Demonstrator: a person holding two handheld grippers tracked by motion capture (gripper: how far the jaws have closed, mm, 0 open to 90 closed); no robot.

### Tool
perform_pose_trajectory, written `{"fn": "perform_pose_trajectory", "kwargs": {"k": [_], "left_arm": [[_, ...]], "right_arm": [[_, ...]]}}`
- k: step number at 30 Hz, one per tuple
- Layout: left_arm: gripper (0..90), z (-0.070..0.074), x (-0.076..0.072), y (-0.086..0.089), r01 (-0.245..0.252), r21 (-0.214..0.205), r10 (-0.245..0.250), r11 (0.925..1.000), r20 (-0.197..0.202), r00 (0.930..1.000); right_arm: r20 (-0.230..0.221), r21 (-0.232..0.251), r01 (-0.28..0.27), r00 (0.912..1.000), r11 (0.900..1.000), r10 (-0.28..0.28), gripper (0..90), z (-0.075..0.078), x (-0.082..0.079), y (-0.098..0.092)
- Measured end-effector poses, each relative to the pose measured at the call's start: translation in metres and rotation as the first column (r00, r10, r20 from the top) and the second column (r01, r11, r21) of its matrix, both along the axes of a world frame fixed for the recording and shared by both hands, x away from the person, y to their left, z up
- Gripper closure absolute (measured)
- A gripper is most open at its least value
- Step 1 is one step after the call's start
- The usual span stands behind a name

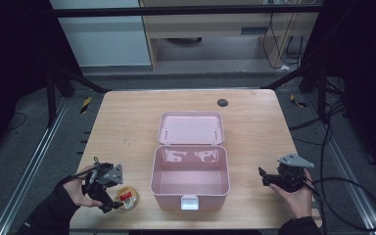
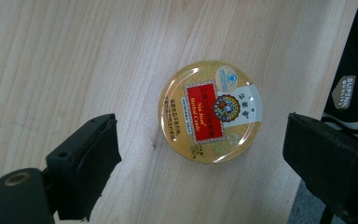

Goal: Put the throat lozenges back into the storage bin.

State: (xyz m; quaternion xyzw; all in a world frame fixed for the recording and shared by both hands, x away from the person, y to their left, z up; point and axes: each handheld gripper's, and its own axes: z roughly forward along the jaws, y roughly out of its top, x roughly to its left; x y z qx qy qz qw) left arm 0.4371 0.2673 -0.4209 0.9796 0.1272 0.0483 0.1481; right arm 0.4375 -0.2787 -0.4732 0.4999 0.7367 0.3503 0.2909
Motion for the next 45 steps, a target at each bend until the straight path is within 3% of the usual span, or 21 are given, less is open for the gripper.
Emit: {"fn": "perform_pose_trajectory", "kwargs": {"k": [23, 45], "left_arm": [[8.3, -0.032, 0.003, -0.016, 0.030, 0.044, -0.028, 0.9986, -0.032, 0.9991], [18.6, -0.047, 0.006, -0.019, 0.023, 0.063, -0.019, 0.9978, -0.065, 0.9977]], "right_arm": [[-0.019, -0.017, -0.013, 0.9997, 0.9998, 0.013, 6.9, -0.003, 0.001, 0.003], [-0.026, -0.026, -0.025, 0.9994, 0.9994, 0.024, 7.0, -0.005, 0.002, 0.004]]}}
